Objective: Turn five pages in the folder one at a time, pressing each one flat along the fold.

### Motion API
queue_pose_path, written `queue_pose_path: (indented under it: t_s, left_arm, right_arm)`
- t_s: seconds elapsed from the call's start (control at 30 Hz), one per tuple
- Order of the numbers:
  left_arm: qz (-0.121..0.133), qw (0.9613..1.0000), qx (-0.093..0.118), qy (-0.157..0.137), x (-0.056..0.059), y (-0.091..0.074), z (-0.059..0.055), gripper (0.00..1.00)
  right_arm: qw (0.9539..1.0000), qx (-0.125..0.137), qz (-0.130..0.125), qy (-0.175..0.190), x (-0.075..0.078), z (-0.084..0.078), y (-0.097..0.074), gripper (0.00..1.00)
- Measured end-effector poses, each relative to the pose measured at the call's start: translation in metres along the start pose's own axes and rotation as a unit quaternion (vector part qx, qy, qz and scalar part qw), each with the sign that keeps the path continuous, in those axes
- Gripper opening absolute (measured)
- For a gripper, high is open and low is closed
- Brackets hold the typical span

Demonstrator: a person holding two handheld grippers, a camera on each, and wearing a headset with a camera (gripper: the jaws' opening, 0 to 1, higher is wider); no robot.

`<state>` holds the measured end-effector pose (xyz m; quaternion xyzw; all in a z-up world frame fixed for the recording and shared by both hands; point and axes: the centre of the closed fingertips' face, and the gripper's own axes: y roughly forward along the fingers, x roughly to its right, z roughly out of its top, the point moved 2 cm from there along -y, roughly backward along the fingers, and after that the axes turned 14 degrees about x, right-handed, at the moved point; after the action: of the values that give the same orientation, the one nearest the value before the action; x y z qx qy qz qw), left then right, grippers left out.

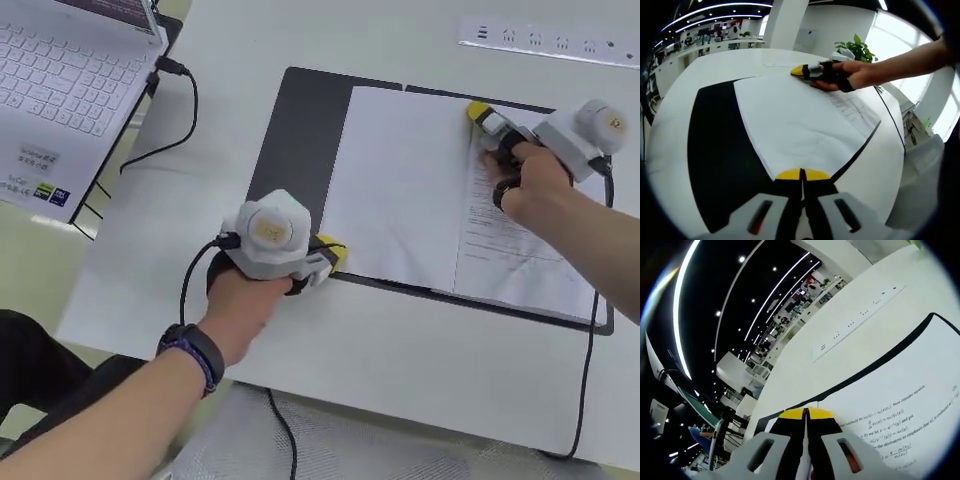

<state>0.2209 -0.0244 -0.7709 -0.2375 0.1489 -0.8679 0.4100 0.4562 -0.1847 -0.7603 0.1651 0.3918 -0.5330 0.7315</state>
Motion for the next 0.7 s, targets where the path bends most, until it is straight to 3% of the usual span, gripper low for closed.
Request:
queue_pose_path:
  t_s: [0.2, 0.33, 0.6, 0.7]
  left_arm:
    - [0.000, 1.0000, 0.001, -0.001, -0.002, 0.002, -0.001, 0.00]
    - [0.001, 1.0000, 0.005, -0.001, -0.004, 0.003, -0.003, 0.00]
    - [0.006, 0.9999, 0.013, -0.002, -0.004, 0.003, -0.004, 0.00]
    - [0.005, 0.9999, 0.014, -0.004, -0.004, 0.002, -0.004, 0.00]
  right_arm:
    - [0.9995, -0.011, 0.011, -0.029, -0.003, -0.004, -0.003, 0.00]
    - [0.9981, -0.029, 0.029, -0.046, -0.009, -0.013, -0.018, 0.00]
    - [0.9976, -0.035, 0.038, -0.046, 0.000, -0.016, -0.019, 0.00]
    - [0.9972, -0.036, 0.039, -0.053, -0.011, -0.020, -0.030, 0.00]
